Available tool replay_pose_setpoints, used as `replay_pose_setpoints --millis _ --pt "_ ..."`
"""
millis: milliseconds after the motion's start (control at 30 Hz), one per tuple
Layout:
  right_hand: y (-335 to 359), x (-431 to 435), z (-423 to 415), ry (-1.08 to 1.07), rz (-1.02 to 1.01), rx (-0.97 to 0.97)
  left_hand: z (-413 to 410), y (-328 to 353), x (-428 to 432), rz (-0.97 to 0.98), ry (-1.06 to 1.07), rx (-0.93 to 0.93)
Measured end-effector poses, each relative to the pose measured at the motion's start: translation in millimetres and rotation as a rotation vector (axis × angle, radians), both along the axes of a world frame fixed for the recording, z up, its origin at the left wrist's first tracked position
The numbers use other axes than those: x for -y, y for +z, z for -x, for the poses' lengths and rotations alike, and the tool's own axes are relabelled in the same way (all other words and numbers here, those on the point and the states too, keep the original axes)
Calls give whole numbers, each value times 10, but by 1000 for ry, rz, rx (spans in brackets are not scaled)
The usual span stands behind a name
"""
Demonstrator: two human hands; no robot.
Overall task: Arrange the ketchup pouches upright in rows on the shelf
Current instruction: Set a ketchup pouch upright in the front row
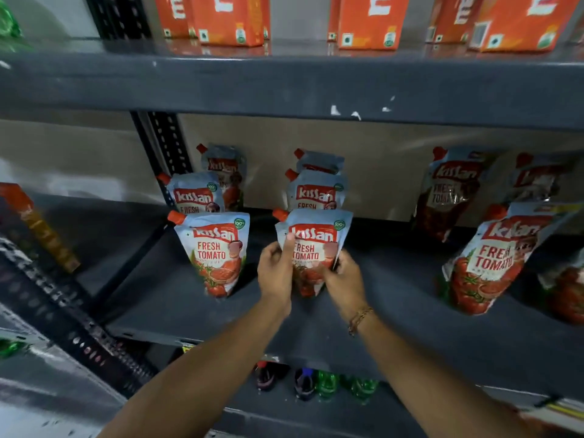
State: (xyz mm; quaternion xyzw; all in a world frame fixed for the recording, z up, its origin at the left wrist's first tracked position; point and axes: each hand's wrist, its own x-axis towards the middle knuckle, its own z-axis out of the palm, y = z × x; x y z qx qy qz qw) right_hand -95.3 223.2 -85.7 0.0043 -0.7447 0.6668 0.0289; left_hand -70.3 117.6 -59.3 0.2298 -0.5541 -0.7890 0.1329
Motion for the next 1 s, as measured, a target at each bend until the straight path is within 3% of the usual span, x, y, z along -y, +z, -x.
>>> replay_pose_setpoints --millis 100,167,300,367,500,700,1000 --pt "-92 81 -223 -270 -1 -63 -137 -43 91 -8 108 108" --pt "-166 180 -490 -361 -36 -119 -269 -94 222 24 316 208" --pt "-153 552 -656 65 -116 -78 -389 -61 684 160 679 182" --pt "-7 794 -576 277 -22 47 -402 -30 914 111 607 155" --pt "176 1192 -419 456 181 217 -388 -39 1241 -36 294 34" --pt "88 1584 -286 521 180 252 -376 36 1627 -27 172 19" --pt "13 1741 -205 503 160 243 -336 26 1831 -65 175 22"
